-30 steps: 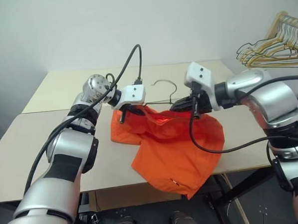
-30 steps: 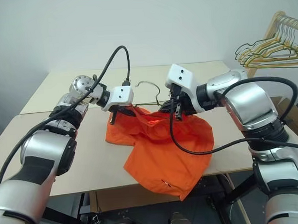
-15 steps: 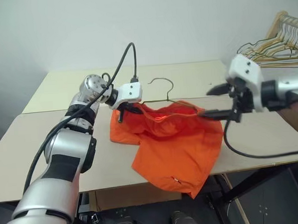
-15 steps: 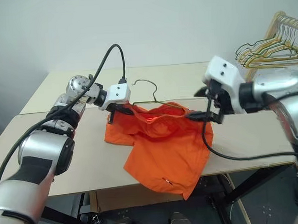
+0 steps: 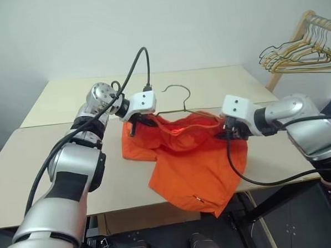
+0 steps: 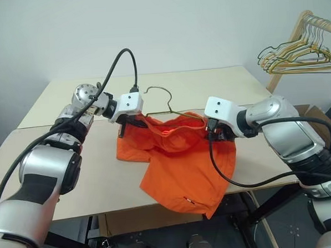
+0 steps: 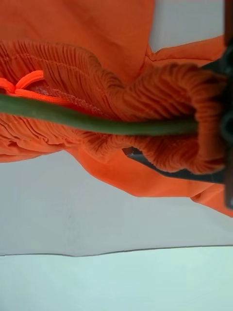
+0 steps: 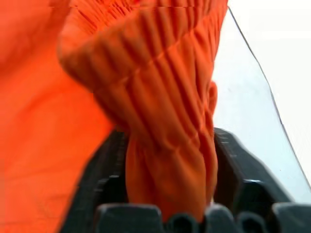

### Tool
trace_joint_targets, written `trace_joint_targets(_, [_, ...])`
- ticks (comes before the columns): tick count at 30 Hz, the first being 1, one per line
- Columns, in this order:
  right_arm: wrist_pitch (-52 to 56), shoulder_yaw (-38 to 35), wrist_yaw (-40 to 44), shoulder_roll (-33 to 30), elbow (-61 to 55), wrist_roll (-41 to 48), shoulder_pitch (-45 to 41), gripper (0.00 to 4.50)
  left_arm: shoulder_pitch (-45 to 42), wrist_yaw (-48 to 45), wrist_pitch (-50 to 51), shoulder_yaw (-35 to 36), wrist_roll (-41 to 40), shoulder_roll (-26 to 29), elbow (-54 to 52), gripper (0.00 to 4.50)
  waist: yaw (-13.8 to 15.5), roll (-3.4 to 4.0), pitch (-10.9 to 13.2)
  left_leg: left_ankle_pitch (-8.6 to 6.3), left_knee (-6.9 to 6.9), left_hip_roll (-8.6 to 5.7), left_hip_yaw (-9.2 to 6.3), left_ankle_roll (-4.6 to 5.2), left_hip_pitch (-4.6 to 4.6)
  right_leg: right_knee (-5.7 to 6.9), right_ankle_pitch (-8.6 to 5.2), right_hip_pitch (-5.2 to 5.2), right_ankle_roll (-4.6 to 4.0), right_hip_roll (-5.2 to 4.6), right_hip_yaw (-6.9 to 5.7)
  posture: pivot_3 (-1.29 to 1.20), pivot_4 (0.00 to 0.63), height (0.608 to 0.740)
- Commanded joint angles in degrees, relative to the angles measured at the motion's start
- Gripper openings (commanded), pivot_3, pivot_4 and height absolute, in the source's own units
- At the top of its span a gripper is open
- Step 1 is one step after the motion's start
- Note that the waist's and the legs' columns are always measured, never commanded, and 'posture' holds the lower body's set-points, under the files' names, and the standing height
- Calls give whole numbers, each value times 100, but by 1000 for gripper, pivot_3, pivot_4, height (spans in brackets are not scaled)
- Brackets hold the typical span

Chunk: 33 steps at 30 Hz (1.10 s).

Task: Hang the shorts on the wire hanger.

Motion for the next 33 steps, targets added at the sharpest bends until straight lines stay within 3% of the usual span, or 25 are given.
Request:
trace_joint_targets(1, [-118, -103, 212, -18, -59, -8, -209, 1121, -54, -18, -146, 92, -122, 83, -161, 0, 14, 0, 0, 0, 0, 0, -1, 0, 0, 0, 0, 0, 0, 0, -1, 19, 0, 740])
trace_joint_targets(4, [-107, -82, 352, -4, -147, -16, -210, 22, -51, -35, -185, 86, -118, 85, -162, 0, 15, 0, 0, 0, 2, 1, -1, 0, 1, 2, -1, 1, 3, 0, -2, 19, 0, 740])
trace_joint_targets(9, [90, -181, 492, 15, -267, 139, -92, 22, -64, -84, -258, 89, -128, 81, -164, 0, 13, 0, 0, 0, 4, 1, -1, 0, 4, 6, -2, 1, 6, 1, -2, 17, 0, 740])
trace_joint_targets(17, [1428, -1011, 398, -26, -780, 1100, 615, 0, -201, -563, -95, 465, -572, 148, -214, 2458, 18, 0, 0, 0, 3, 1, -3, 0, 1, 4, 1, 1, 0, 0, -2, 13, 0, 740])
trace_joint_targets(23, [2767, -2396, -295, 225, -1392, 1878, 1898, 0, -267, 111, 97, 1018, -1034, 262, -335, 4315, 90, 0, 0, 0, 5, 1, -11, 0, 5, 4, -2, 9, 4, 1, -7, 18, 0, 740])
trace_joint_targets(24, [2983, -2673, -470, 320, -1504, 1950, 2123, 0, -287, 302, 249, 1151, -1149, 256, -365, 4463, 111, -1, 0, 0, 6, 1, -11, 0, 7, 7, -2, 9, 5, 0, -6, 19, 0, 740])
trace_joint_targets(28, [3769, -3807, -1098, 790, -2048, 2137, 2917, 0, -217, 718, 888, 1719, -1783, 145, -756, 4463, 158, -1, 0, 0, 12, 1, -13, 0, 10, 11, -8, 14, 20, 1, -8, 7, 0, 740])
trace_joint_targets(33, [4616, -5123, -1663, 1327, -2624, 2187, 3396, 0, 536, 826, 1982, 1992, -2603, -174, -2485, 4463, 156, 5, -3, 0, 16, 0, -14, -1, 15, 9, -16, 25, 39, -1, -7, -16, 0, 740])
